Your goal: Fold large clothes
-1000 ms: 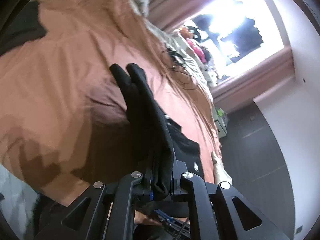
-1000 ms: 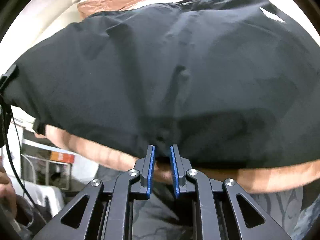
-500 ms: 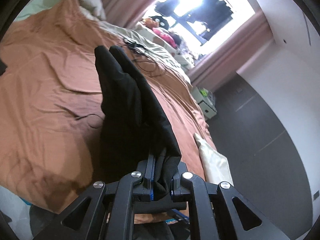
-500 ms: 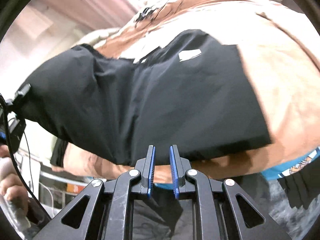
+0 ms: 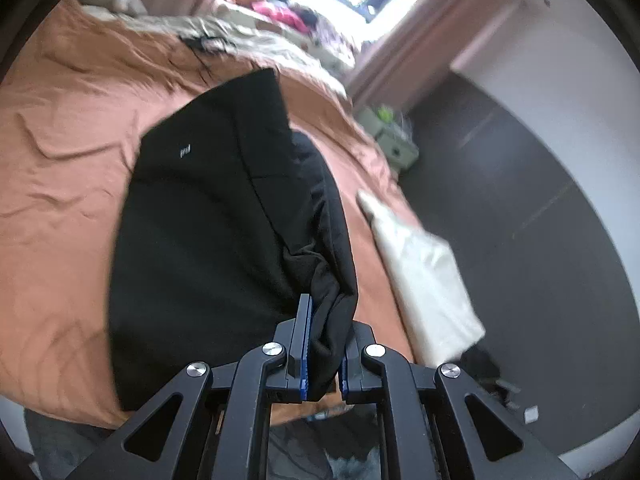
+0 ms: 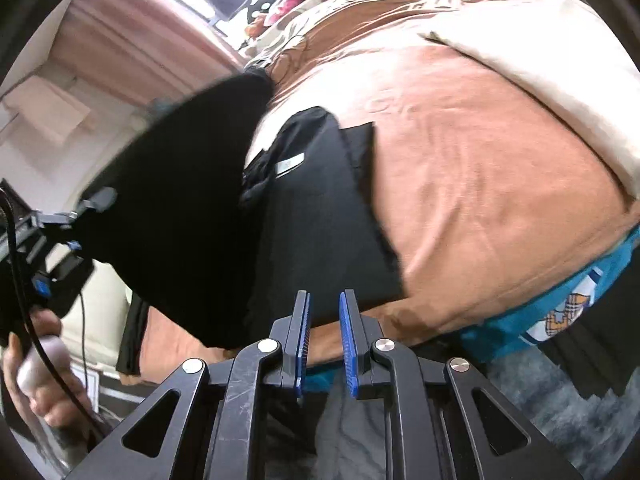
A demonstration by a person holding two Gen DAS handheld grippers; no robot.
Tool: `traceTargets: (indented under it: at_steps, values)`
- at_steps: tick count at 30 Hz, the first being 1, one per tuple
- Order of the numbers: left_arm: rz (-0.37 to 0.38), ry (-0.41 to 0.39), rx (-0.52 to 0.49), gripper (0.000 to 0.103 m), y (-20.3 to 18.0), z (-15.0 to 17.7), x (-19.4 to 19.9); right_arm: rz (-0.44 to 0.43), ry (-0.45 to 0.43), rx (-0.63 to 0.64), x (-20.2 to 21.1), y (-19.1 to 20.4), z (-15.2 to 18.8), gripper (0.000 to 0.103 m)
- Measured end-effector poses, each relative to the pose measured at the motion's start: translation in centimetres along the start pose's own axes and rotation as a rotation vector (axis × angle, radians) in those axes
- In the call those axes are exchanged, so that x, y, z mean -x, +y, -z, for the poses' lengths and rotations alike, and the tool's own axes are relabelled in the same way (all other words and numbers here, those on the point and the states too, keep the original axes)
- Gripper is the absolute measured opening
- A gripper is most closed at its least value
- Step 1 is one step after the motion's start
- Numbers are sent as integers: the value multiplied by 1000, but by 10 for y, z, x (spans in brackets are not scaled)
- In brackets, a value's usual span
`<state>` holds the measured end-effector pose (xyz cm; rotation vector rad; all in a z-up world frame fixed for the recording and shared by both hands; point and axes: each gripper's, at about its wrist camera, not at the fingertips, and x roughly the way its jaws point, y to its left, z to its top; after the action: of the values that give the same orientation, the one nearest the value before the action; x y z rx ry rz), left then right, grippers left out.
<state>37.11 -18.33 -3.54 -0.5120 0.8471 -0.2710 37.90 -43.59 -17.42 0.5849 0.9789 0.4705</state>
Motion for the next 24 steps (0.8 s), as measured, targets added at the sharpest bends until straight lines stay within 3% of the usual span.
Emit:
traceTargets:
  at_steps: [2,3,4,6,7,8,9,11,14,20,23,24]
  values:
    - [0,60,-22,13,-9,8,-21,0,3,-12,2,-7,-1,18]
    - [4,90,-29,16,-11,13,-30,-3,4,-21,3,-11,-2,30]
    - [17,115,-35,19,-13,16,-37,-7,2,-32,5,-15,-2,49]
    - [68,141,-37,31,-10,19,-39,-20,-18,-48,9,-19,-4,67]
    - [98,140,-33,35,-10,19,-38,-27,-27,-48,12,-19,-5,69]
    - [109,131,-32,47,-7,18,-33,-35,-32,-45,13,-18,-6,69]
    - [97,108,-32,59,-3,17,-26,-44,-31,-41,13,-15,-8,69]
    - [49,45,-23,67,11,13,-10,-65,-26,-33,10,-9,-12,71]
    - [12,14,19,68,37,10,7,-84,-25,-17,4,0,-15,83]
    - [-98,-14,92,68,86,17,25,-77,-2,26,-22,26,-22,84]
    - [-131,-12,126,68,99,20,25,-61,14,23,-35,30,-26,78]
    - [-145,-10,134,68,106,22,26,-63,20,18,-39,29,-28,69]
